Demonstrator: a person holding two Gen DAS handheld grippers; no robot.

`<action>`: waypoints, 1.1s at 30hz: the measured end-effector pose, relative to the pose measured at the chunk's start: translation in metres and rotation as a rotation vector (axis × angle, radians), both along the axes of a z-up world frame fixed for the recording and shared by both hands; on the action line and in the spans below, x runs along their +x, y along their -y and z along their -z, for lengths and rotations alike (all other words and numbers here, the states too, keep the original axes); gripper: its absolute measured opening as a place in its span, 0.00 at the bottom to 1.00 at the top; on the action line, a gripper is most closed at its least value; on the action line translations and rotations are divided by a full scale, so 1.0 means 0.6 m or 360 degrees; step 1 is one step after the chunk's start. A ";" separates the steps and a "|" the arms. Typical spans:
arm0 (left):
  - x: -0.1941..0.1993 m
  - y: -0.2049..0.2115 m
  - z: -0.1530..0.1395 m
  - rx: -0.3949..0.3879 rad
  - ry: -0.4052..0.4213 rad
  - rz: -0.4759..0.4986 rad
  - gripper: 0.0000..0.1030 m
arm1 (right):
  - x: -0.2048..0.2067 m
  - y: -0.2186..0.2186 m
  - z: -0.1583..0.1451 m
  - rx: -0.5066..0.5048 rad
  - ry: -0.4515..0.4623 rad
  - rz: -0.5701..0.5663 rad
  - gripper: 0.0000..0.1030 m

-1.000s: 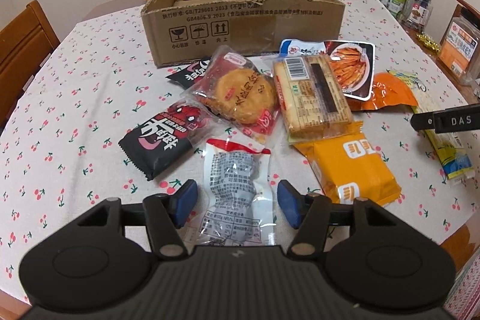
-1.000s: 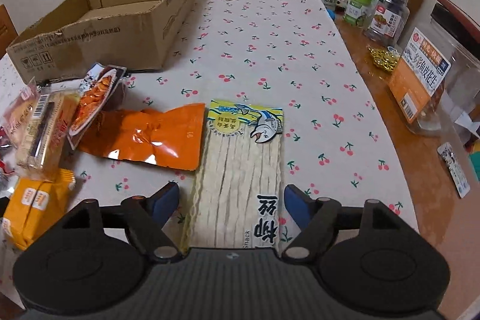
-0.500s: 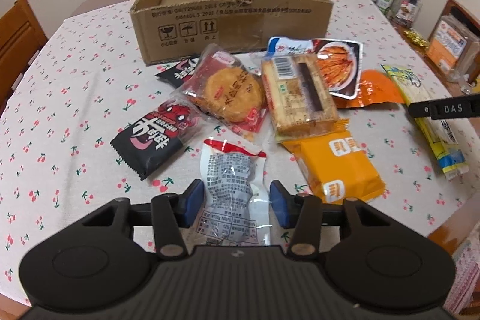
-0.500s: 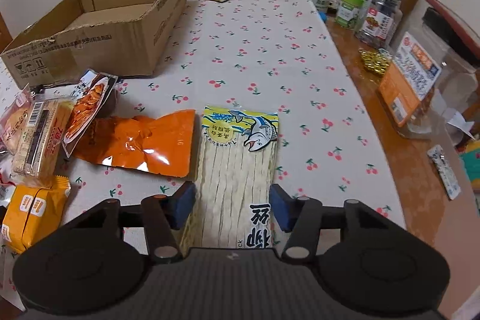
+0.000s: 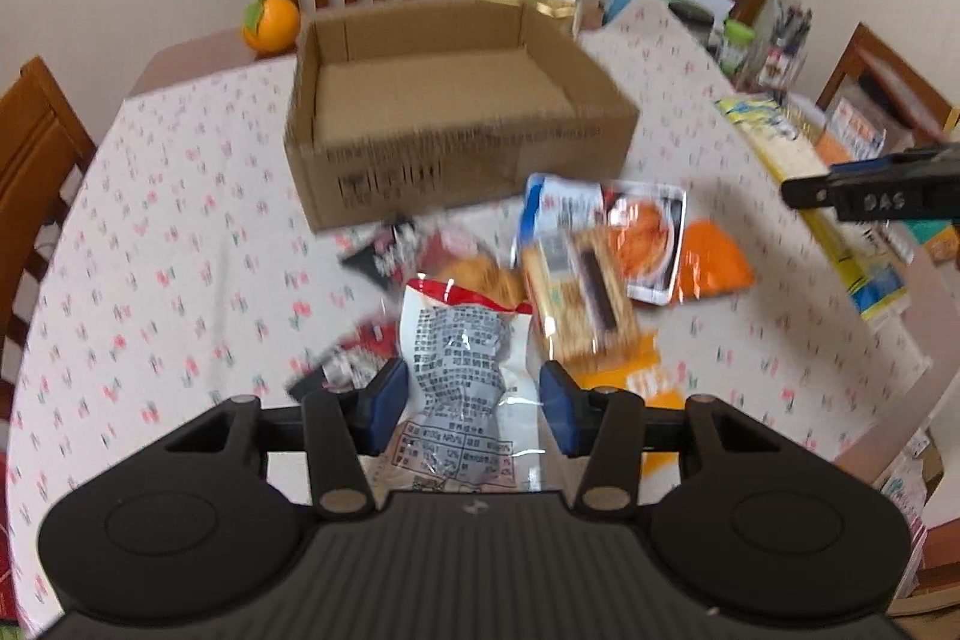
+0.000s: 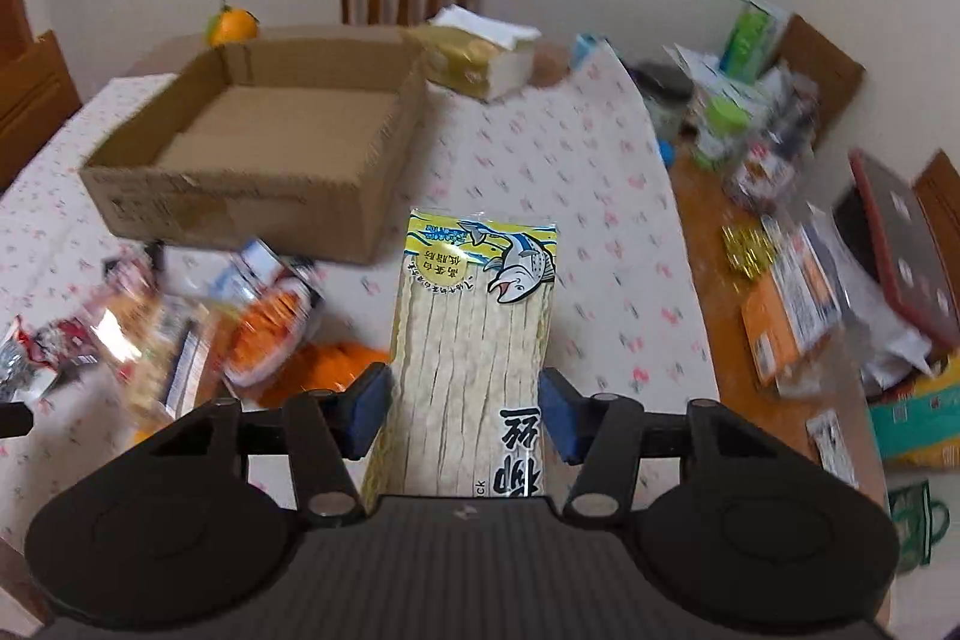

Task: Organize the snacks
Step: 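Carry the noodle-snack bag with the right gripper into the box while the left gripper grasps the silver-grey packet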

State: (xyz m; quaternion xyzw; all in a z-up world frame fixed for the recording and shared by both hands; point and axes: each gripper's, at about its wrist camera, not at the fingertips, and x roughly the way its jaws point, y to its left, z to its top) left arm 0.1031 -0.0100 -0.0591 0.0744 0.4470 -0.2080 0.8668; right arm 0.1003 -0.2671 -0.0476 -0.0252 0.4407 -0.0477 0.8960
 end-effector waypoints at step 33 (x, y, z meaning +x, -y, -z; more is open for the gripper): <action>0.201 -0.041 -0.062 0.0003 0.0113 -0.0098 0.46 | 0.433 -0.108 0.018 0.0042 0.0019 -0.0236 0.58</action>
